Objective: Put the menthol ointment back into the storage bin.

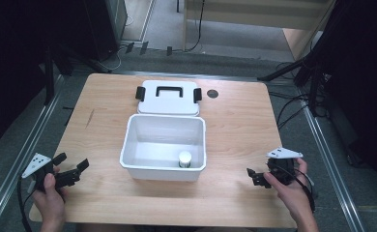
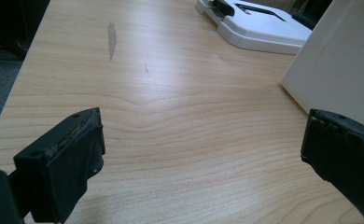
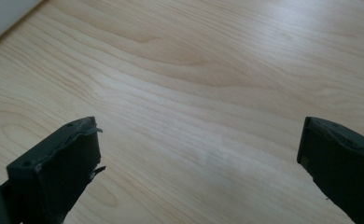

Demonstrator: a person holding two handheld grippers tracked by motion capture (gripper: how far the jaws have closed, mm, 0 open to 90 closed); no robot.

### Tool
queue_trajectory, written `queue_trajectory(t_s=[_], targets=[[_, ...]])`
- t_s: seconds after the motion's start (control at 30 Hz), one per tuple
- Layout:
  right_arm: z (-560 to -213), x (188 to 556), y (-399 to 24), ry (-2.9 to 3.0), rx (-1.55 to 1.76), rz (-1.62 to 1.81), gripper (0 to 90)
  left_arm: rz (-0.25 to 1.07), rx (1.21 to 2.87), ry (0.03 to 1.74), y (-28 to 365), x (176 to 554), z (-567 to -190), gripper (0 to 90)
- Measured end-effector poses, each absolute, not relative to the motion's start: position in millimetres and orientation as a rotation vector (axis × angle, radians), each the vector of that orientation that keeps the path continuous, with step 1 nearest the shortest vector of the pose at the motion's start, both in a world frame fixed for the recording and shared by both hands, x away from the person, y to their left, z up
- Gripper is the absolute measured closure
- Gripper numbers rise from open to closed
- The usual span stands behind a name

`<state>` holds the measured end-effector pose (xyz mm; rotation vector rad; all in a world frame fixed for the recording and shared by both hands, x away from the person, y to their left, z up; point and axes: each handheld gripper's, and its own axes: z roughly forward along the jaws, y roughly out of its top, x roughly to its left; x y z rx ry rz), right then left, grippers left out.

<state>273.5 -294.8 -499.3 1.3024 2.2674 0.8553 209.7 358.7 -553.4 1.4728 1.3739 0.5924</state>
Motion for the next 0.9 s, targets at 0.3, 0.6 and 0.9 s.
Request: queue_trajectory(t_s=[0.3, 0.6, 0.9], targets=[[-527.3, 250.5, -334.2, 2.113, 1.382, 0.974, 0.0, 0.595, 1.475, 1.371, 358.5, 209.6, -553.4, 0.1], [-540.8, 232.8, -353.3, 1.986, 1.426, 1.103, 0.0, 0.597, 1.473, 1.371, 358.3, 209.5, -553.4, 0.1], [-546.9, 224.6, -364.9, 1.884, 1.476, 1.206, 0.0, 0.605, 1.466, 1.383, 358.9, 209.1, -553.5, 0.1]])
